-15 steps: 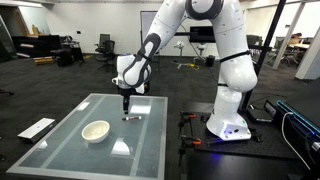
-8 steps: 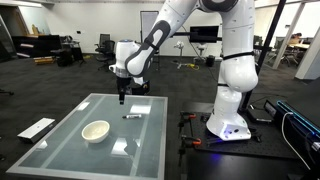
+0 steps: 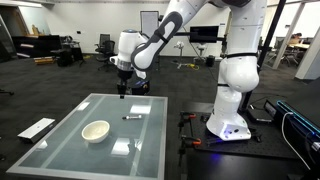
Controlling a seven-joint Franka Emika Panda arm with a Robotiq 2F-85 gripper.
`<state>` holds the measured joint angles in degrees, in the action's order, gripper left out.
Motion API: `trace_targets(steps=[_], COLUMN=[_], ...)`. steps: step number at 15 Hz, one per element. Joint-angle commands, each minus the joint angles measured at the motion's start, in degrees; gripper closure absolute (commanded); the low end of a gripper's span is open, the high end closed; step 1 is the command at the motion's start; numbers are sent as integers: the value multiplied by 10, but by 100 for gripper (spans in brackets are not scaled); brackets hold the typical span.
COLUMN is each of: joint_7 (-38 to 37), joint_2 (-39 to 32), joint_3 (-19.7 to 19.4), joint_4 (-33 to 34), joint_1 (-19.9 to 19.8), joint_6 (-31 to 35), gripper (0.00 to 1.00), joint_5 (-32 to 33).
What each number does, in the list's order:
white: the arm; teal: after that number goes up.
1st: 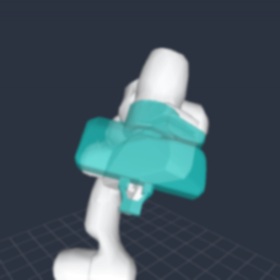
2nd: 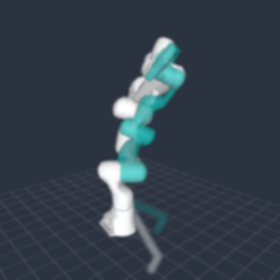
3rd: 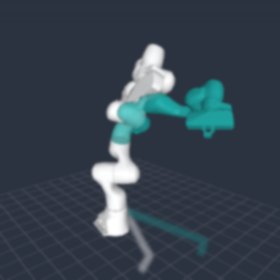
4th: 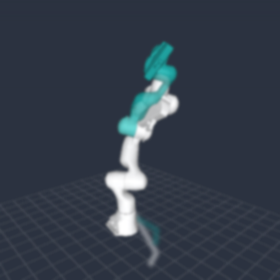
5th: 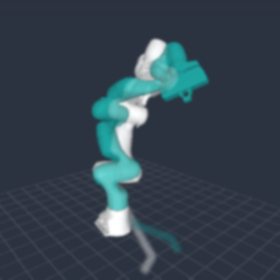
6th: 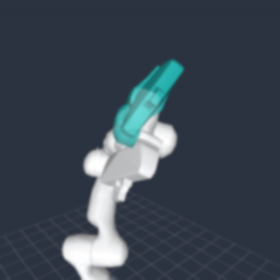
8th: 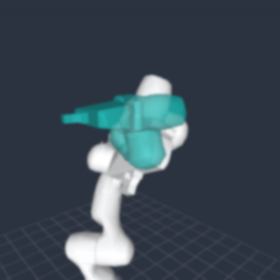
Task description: Remove the black marker from the white bowl
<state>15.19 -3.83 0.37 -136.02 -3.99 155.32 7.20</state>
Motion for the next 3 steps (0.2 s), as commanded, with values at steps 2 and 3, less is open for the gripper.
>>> trace_targets(steps=[2, 3], joint_7=[0, 0], joint_2=[2, 2], joint_3=[-7, -7], joint_4=[-1, -2], joint_1=[7, 7], joint_6=[-2, -2], gripper=[0, 0], joint_5=[0, 0])
